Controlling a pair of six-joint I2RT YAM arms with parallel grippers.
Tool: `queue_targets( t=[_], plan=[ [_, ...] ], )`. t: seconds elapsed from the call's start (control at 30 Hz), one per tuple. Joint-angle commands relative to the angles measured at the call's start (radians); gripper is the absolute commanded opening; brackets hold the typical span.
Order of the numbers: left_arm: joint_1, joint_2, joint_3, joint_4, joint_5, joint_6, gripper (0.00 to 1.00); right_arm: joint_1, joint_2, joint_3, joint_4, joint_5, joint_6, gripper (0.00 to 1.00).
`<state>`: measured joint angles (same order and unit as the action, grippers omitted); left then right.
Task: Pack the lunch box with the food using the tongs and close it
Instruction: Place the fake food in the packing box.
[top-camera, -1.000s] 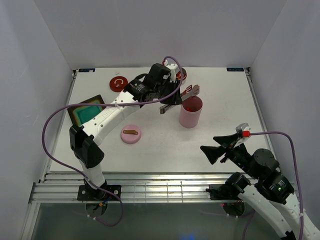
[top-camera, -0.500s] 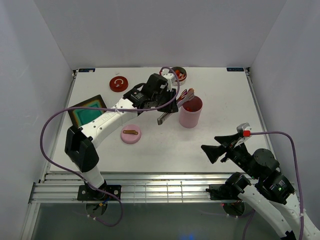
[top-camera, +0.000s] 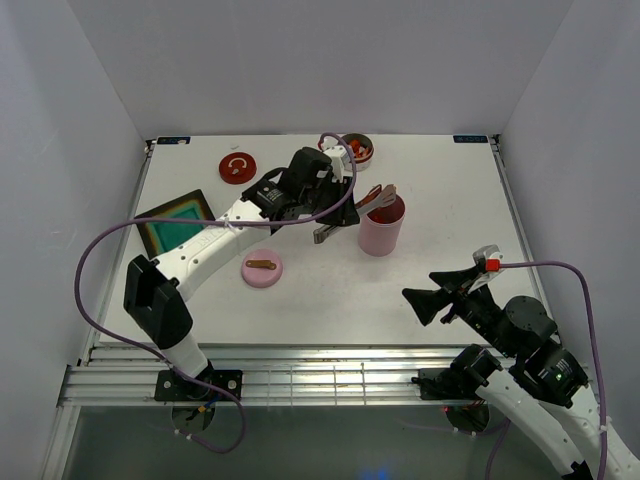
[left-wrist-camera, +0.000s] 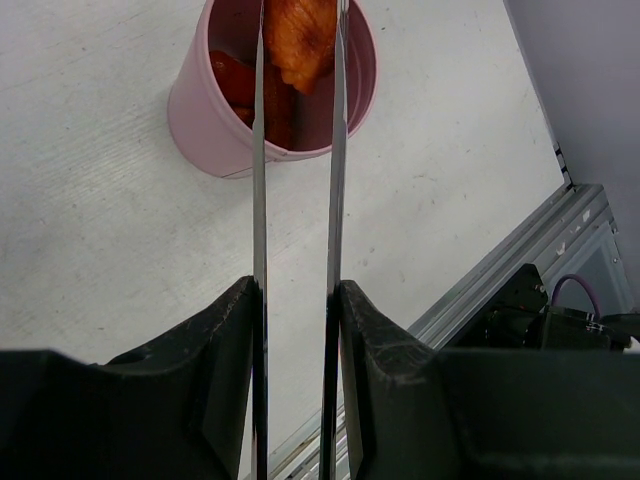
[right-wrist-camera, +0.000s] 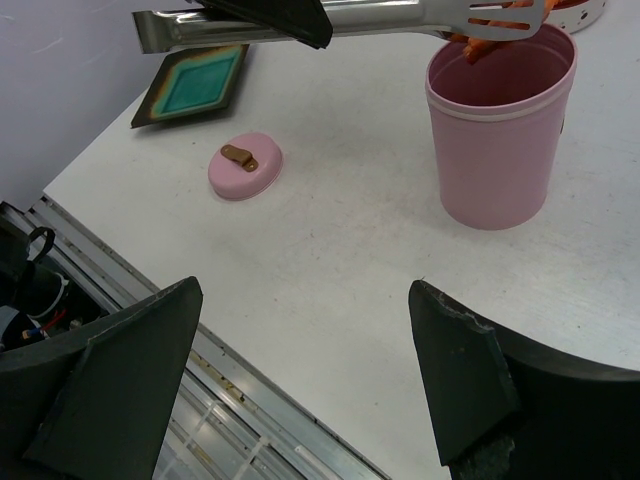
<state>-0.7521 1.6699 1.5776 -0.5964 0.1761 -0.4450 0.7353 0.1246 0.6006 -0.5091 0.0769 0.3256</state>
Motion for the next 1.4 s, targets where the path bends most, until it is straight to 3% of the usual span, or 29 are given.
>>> queue_targets(
  t=[0.0,0.17,0.43,0.83,1.17,1.37],
  plan=[
    [-0.001,-0.084,-0.008,0.046,0.023,0.002,0.10,0.006,0.014,0.025,0.027,0.015,-0.002,0.89],
    [0.000,-0.093,-0.013,0.038,0.002,0.008,0.18,0.006,0.017,0.025,0.027,0.009,-0.002,0.89],
    [0.000,-0.084,-0.013,0.029,-0.004,0.012,0.38,0.006,0.015,0.025,0.027,0.014,-0.002,0.89],
    [0.000,-0.081,0.035,0.017,-0.015,0.015,0.56,0.006,0.009,0.027,0.021,0.012,0.001,0.89],
    [-0.001,-0.108,0.064,0.000,-0.041,0.020,0.57,0.006,0.007,0.027,0.021,0.012,0.001,0.89],
    [0.002,-0.087,0.243,-0.106,-0.248,0.026,0.53,0.006,0.018,0.028,0.020,0.006,0.000,0.89]
  ],
)
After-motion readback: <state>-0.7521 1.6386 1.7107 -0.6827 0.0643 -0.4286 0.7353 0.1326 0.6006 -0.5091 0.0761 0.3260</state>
